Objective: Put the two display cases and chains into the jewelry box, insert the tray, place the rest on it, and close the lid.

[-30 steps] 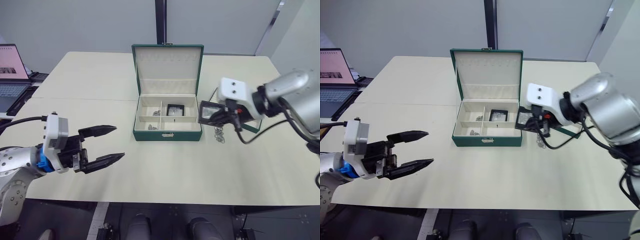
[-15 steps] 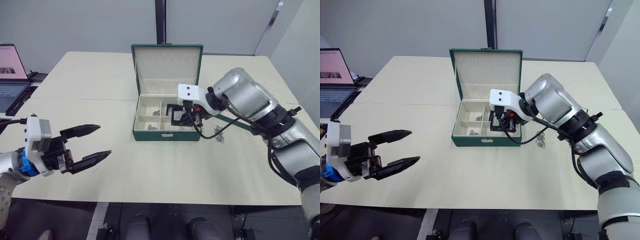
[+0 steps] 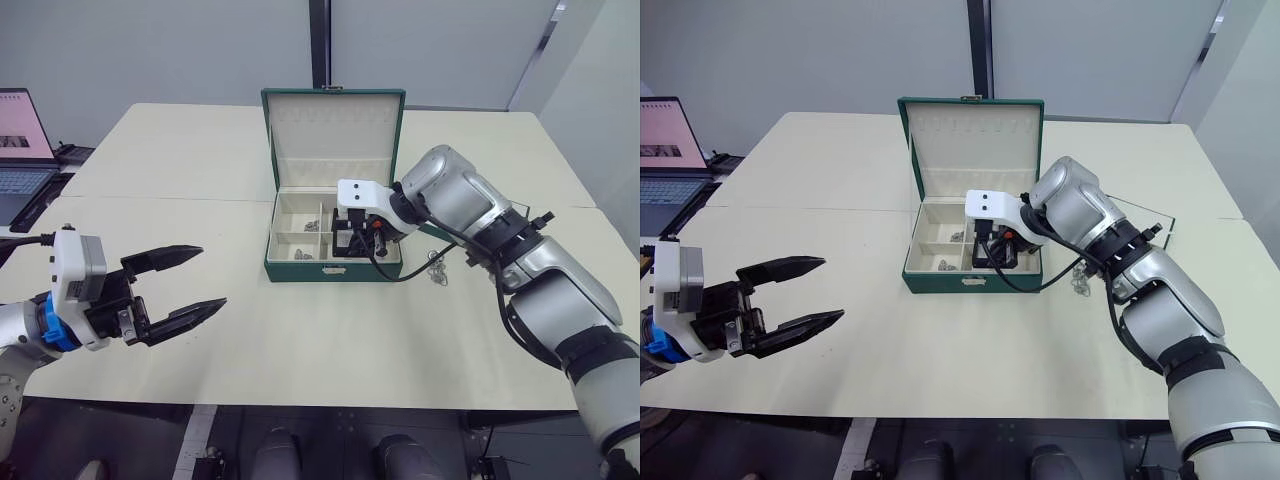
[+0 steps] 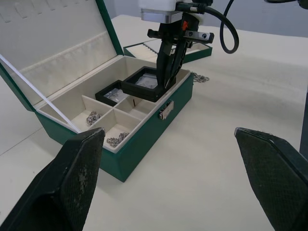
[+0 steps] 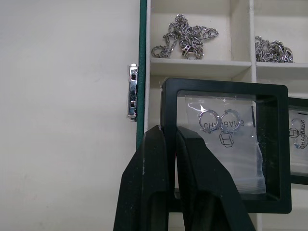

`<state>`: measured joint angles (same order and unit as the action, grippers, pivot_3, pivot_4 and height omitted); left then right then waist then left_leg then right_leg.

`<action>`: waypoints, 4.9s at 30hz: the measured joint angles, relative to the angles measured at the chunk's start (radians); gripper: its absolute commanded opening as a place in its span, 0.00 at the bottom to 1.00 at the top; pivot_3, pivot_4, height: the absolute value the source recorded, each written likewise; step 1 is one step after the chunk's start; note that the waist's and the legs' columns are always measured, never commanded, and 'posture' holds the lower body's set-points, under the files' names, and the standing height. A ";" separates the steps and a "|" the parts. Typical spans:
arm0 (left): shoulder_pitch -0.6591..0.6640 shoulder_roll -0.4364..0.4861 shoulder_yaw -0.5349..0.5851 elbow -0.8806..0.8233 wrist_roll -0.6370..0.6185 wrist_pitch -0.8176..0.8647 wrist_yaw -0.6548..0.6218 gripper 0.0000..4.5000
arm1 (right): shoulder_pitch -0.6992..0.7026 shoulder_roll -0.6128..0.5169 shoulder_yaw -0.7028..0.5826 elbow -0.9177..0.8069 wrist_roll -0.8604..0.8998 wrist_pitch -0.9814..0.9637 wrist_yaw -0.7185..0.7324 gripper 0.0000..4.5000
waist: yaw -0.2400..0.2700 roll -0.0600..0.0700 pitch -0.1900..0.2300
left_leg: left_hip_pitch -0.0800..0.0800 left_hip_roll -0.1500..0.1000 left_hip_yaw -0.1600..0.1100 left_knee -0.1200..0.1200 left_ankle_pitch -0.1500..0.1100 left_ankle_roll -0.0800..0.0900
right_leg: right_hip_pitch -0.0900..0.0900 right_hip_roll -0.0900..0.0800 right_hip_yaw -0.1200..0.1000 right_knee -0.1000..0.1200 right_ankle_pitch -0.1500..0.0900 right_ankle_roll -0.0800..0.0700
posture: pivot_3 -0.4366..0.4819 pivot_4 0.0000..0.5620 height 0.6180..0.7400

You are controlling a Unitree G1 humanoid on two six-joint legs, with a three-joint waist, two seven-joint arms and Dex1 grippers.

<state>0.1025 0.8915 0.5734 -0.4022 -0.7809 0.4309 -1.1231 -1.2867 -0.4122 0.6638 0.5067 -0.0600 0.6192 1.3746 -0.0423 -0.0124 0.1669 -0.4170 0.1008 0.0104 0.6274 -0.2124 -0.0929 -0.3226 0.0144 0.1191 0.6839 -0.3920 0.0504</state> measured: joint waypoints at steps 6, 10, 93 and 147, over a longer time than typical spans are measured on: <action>-0.020 0.003 0.000 -0.002 -0.005 0.020 0.004 1.00 | 0.000 0.008 -0.011 0.011 -0.010 -0.009 0.001 0.08 | 0.000 0.000 0.000 | 0.000 0.000 0.000 0.000 0.000 0.000 | 0.000 0.000 0.000 0.000 0.000 0.000 | 0.48 0.27 0.89; -0.032 0.005 0.000 -0.015 -0.005 0.029 0.011 1.00 | 0.000 0.015 -0.018 0.020 -0.018 -0.019 0.001 0.30 | 0.000 0.000 0.000 | 0.000 0.000 0.000 0.000 0.000 0.000 | 0.001 0.000 0.000 0.000 0.000 0.000 | 0.48 0.27 0.89; -0.078 -0.043 -0.061 -0.068 -0.089 0.084 0.045 1.00 | 1.372 -0.402 -0.961 -1.245 0.658 0.360 -0.571 0.99 | 0.009 -0.010 -0.003 | -0.001 -0.001 -0.001 -0.002 -0.002 -0.002 | 0.007 0.001 0.003 -0.004 0.000 0.000 | 0.48 0.27 0.89; -0.097 -0.036 -0.095 -0.136 -0.120 0.108 0.130 1.00 | 0.283 -0.286 -0.435 0.488 -0.001 -0.351 -0.270 0.25 | 0.006 -0.007 -0.001 | 0.000 -0.001 0.004 0.001 0.000 -0.005 | 0.006 0.000 0.005 -0.003 0.000 0.000 | 0.48 0.27 0.89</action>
<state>0.0056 0.8558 0.4783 -0.5379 -0.9010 0.5387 -0.9928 -1.0035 -0.6979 0.2285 0.9952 -0.0611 0.2683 1.1045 -0.0364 -0.0195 0.1664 -0.4168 0.1002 0.0141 0.6279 -0.2121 -0.0982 -0.3164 0.0143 0.1238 0.6805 -0.3919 0.0504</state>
